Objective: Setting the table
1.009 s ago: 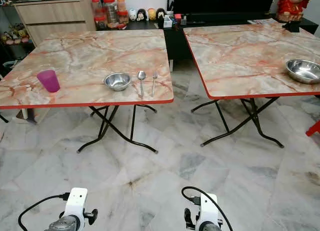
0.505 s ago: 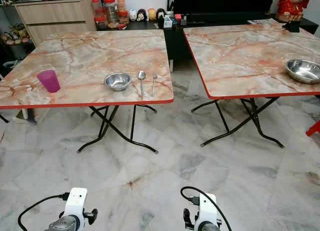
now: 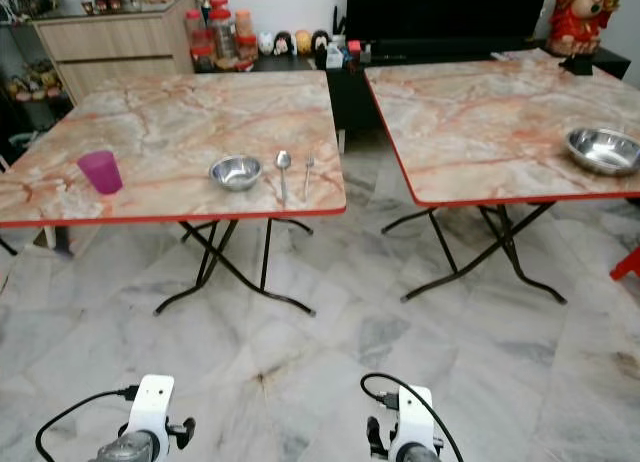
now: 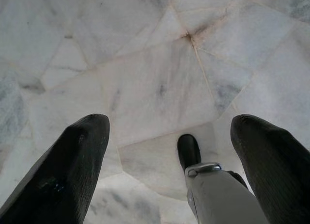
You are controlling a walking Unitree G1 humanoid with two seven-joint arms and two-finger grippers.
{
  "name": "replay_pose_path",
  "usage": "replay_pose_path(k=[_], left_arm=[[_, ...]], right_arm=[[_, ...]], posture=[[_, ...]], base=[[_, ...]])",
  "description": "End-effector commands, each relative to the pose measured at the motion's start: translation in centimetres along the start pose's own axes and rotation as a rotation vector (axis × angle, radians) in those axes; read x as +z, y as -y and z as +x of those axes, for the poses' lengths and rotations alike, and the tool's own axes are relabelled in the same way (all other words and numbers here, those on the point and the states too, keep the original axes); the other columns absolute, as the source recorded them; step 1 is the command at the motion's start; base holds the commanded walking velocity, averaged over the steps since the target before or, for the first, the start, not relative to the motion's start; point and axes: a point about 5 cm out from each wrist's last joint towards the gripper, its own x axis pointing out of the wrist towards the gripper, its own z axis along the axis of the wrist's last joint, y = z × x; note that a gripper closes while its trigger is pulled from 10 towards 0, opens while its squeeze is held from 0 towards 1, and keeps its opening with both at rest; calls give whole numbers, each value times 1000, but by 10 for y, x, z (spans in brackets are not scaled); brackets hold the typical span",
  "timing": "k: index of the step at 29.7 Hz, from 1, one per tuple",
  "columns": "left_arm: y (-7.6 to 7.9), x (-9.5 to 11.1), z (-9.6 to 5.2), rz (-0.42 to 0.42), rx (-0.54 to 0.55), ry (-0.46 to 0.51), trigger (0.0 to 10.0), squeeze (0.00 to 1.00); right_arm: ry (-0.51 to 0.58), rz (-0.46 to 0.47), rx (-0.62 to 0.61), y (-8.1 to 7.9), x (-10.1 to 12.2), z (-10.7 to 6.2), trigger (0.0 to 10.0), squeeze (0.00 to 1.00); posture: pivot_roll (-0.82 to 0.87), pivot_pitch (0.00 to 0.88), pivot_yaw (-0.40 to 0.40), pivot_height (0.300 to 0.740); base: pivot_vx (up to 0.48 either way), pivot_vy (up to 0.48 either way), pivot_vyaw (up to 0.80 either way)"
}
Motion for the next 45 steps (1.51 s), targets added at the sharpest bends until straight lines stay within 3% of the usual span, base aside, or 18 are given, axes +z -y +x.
replay_pose_path(k=[1,13,17,22,24,45], left_arm=[[-3,2,0,-6,13,-4,10000,0],[-4,2,0,-7,15,-5,10000,0],[-4,2,0,-7,13,-4,10000,0],[-4,2,0,-7,12,-4,10000,0],[-3,2,0,-8,11,-4,10000,0],[-3,2,0,-9,10,-4,10000,0]], right_arm=[[17,-14,10,-3,5,1,10000,0],[17,-12,13,-3,4,1,10000,0],[20,-64,23,-4,5,1,10000,0],[17,-64,30,-6,4,1,10000,0],[18,-24,20,-6,3,1,10000,0],[12,-50,21,-5,4,1,10000,0]], posture=[[-30,0,17,740],[-30,0,20,740],[-30,0,20,740],[-31,0,19,740],[-31,0,19,740],[-30,0,16,740]], base=[[300,0,0],[299,0,0],[299,0,0],[300,0,320],[300,0,0],[298,0,0]])
